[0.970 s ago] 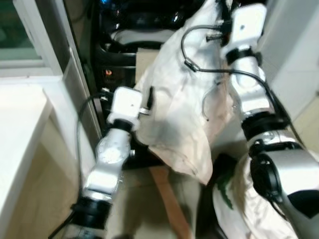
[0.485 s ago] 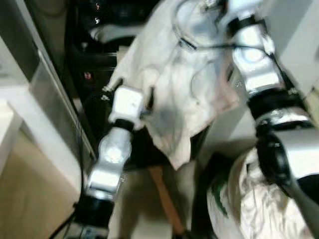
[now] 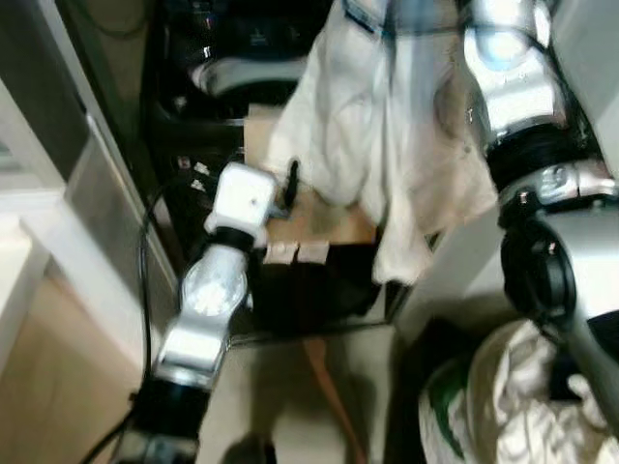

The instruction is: Clothes washing

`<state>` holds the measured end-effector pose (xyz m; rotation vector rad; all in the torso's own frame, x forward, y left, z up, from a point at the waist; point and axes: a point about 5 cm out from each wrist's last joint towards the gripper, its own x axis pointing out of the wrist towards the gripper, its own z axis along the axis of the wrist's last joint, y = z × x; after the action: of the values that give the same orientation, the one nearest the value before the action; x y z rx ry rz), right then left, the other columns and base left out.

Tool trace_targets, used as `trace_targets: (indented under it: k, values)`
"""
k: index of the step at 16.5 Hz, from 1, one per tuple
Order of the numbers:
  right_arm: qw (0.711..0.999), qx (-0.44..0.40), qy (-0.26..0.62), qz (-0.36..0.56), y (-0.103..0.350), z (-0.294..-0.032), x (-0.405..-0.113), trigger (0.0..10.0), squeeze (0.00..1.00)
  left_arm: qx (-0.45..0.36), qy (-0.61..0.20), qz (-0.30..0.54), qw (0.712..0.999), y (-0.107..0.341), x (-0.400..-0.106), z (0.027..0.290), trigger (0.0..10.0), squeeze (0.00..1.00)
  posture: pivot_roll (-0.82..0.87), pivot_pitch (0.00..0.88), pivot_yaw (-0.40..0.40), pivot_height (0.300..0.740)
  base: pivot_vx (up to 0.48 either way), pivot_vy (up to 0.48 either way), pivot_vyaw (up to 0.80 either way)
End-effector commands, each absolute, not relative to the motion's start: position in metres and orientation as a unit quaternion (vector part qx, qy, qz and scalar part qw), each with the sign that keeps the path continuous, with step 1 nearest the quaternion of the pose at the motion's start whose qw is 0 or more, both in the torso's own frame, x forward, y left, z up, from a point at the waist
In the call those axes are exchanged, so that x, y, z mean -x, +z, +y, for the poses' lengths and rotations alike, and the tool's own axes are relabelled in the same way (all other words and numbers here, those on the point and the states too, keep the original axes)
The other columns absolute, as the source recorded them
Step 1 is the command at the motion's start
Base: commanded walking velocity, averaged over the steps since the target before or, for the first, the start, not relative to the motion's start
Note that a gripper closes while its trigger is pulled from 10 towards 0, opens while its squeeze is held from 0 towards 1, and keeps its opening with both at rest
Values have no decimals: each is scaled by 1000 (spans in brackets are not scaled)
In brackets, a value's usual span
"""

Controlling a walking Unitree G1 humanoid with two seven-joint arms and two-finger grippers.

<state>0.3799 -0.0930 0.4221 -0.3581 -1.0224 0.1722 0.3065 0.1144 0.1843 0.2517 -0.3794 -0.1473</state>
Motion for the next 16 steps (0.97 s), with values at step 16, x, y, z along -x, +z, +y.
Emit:
trace_targets:
  k: [16]
  values:
    - [930,190,23,-315,435,-86,-403,0,0,-107,-47,-197,973,182,-280,108,10000,0,125,0,-159,740,478,0,0]
